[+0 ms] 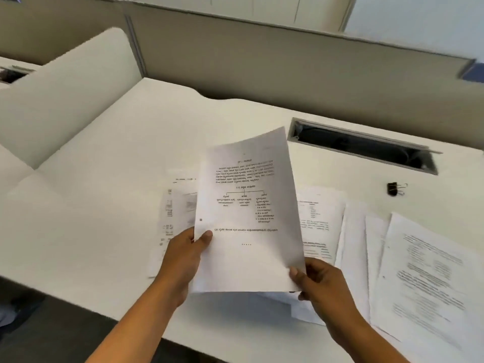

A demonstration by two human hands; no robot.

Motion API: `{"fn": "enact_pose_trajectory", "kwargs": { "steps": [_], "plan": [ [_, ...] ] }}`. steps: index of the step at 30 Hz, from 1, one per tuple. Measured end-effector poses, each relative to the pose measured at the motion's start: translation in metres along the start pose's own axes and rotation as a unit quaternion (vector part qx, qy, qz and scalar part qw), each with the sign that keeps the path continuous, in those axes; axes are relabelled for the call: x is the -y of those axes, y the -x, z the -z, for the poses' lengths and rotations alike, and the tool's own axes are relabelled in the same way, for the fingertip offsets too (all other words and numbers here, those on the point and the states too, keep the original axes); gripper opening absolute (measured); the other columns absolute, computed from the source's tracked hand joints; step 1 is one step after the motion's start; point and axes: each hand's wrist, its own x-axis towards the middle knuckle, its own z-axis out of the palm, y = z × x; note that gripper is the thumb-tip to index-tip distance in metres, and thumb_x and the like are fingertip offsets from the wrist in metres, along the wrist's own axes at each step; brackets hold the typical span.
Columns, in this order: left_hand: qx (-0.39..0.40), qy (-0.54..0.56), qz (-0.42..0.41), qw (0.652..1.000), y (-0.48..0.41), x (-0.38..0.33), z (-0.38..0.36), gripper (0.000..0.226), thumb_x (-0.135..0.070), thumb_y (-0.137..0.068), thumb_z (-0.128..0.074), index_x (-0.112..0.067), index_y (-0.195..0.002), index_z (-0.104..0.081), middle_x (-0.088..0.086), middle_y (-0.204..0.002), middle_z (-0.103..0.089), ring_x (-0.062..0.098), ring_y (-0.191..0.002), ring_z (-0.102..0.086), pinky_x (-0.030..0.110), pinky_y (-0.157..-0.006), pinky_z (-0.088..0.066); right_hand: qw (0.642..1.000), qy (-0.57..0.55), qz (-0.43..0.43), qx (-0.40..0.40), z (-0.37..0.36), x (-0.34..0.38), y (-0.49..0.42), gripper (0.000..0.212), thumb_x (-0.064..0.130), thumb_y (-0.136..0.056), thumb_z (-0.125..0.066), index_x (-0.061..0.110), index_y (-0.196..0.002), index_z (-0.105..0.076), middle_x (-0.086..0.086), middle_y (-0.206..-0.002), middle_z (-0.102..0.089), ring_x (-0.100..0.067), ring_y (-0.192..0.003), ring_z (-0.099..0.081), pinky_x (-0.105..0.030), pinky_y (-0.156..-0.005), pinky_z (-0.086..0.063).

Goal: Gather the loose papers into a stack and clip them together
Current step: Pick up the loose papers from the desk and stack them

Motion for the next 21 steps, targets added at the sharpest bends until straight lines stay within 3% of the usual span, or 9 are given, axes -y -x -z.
{"fn": "enact_pose_trajectory", "kwargs": {
  "steps": [6, 8, 11, 13, 17, 21],
  "plan": [
    [0.018, -0.03, -0.02, 0.999, 0.001, 0.007, -0.05, 0.015, -0.024, -0.098, -0.063, -0.022, -0.109, -0.073, -0.005, -0.113, -0.074, 0.023, -0.1, -0.07, 0.034, -0.076, -0.056, 0.997, -0.015, -0.035, -0.061, 0.076, -0.015, 0.022, 0.011, 0.021, -0.091, -0.067, 0.021, -0.101, -0.073, 0.002, -0.089, -0.079, -0.016, -0.077, -0.075, -0.029, -0.066, -0.059],
    [0.036, -0.04, -0.016, 0.998, 0.0, 0.012, -0.063, 0.013, -0.025, -0.097, -0.064, -0.021, -0.105, -0.074, -0.004, -0.113, -0.075, 0.023, -0.099, -0.07, 0.037, -0.08, -0.056, 0.993, 0.019, -0.04, -0.109, 0.108, -0.029, 0.028, 0.013, 0.024, -0.091, -0.067, 0.024, -0.103, -0.072, 0.005, -0.089, -0.079, -0.013, -0.079, -0.075, -0.032, -0.072, -0.06],
    [0.062, -0.044, -0.006, 0.997, 0.005, 0.017, -0.075, 0.013, -0.024, -0.096, -0.065, -0.018, -0.102, -0.075, -0.002, -0.104, -0.078, 0.02, -0.09, -0.072, 0.031, -0.071, -0.054, 0.976, 0.079, -0.062, -0.193, 0.153, -0.054, 0.032, 0.016, 0.028, -0.089, -0.069, 0.023, -0.105, -0.072, 0.008, -0.09, -0.077, -0.012, -0.085, -0.073, -0.038, -0.08, -0.059],
    [0.072, -0.046, -0.009, 0.996, 0.007, 0.02, -0.08, 0.012, -0.022, -0.096, -0.065, -0.015, -0.1, -0.075, 0.001, -0.101, -0.078, 0.021, -0.087, -0.071, 0.03, -0.07, -0.052, 0.956, 0.144, -0.083, -0.242, 0.179, -0.07, 0.034, 0.022, 0.031, -0.088, -0.07, 0.021, -0.108, -0.071, 0.008, -0.1, -0.075, -0.015, -0.095, -0.07, -0.034, -0.086, -0.053],
    [0.072, -0.062, -0.025, 0.995, 0.007, 0.025, -0.084, 0.01, -0.018, -0.097, -0.064, -0.015, -0.094, -0.073, -0.003, -0.098, -0.075, 0.02, -0.084, -0.069, 0.029, -0.069, -0.05, 0.899, 0.233, -0.154, -0.336, 0.22, -0.098, 0.038, 0.052, 0.039, -0.086, -0.07, 0.014, -0.13, -0.059, -0.007, -0.134, -0.061, -0.029, -0.123, -0.056, -0.042, -0.101, -0.045],
    [0.075, -0.065, -0.025, 0.995, 0.004, 0.032, -0.086, 0.012, -0.018, -0.097, -0.064, -0.013, -0.102, -0.074, 0.001, -0.103, -0.076, 0.028, -0.091, -0.069, 0.031, -0.073, -0.052, 0.86, 0.283, -0.266, -0.332, 0.247, -0.114, 0.036, 0.09, 0.062, -0.074, -0.07, 0.006, -0.139, -0.047, -0.018, -0.137, -0.053, -0.039, -0.12, -0.055, -0.048, -0.096, -0.049]
  ]
}}
